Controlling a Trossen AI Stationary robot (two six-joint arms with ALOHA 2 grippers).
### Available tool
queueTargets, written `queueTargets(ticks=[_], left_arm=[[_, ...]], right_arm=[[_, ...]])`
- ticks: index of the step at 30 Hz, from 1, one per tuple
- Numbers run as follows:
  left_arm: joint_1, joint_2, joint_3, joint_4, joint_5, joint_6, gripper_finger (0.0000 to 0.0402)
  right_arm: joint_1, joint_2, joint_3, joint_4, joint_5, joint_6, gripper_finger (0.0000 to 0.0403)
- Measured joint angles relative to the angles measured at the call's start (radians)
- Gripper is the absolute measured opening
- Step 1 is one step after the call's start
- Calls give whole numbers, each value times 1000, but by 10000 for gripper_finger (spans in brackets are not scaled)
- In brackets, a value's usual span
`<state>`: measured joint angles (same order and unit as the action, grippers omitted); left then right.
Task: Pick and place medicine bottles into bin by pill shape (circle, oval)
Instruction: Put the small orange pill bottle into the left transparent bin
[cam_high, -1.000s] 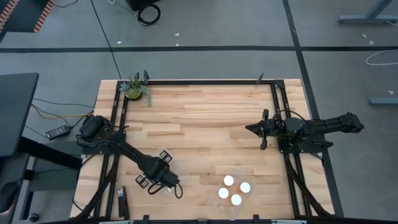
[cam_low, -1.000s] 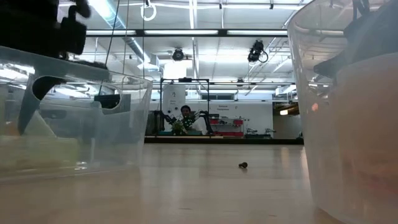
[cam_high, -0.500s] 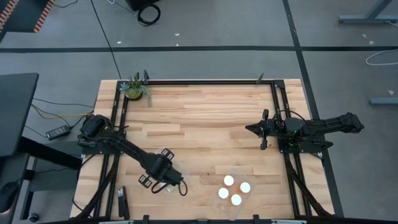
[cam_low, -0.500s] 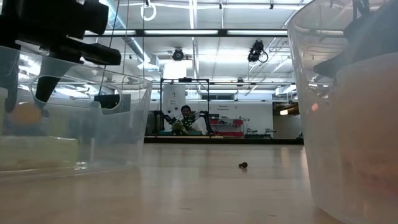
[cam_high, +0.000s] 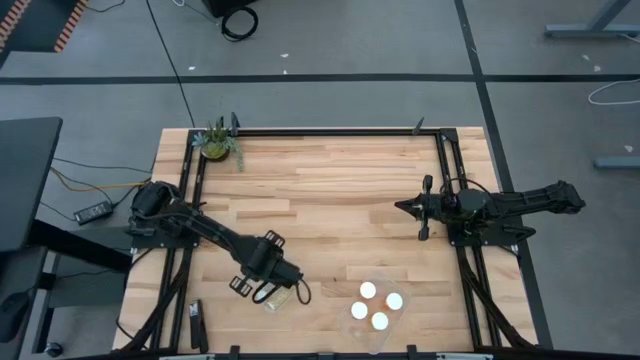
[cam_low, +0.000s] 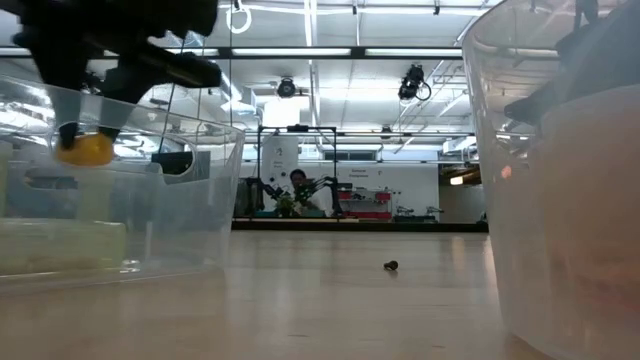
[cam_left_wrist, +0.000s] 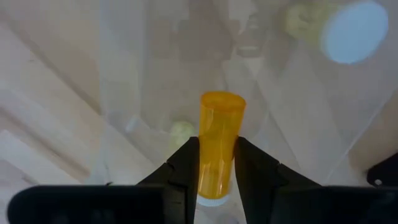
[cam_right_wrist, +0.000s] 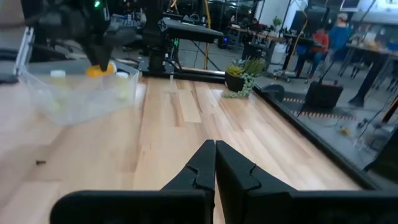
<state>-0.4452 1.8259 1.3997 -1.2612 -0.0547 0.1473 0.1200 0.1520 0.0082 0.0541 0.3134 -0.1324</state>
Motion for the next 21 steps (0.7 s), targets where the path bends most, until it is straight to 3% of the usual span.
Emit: queueTargets(ticks=[7,9,17,21], left_arm=[[59,0,49,-25,-1,-46,88],[74,0,62,-41,0,-62,91],[143,0,100,-72,0,-117,86],[174,0,102,-71,0,-118,90]], right_arm=[[0,0,0,44,0,-19,19],[0,0,0,101,-5,28,19],[-1,27,0,445,-106,-196,19],[-1,67,0,509,-105,-166,19]])
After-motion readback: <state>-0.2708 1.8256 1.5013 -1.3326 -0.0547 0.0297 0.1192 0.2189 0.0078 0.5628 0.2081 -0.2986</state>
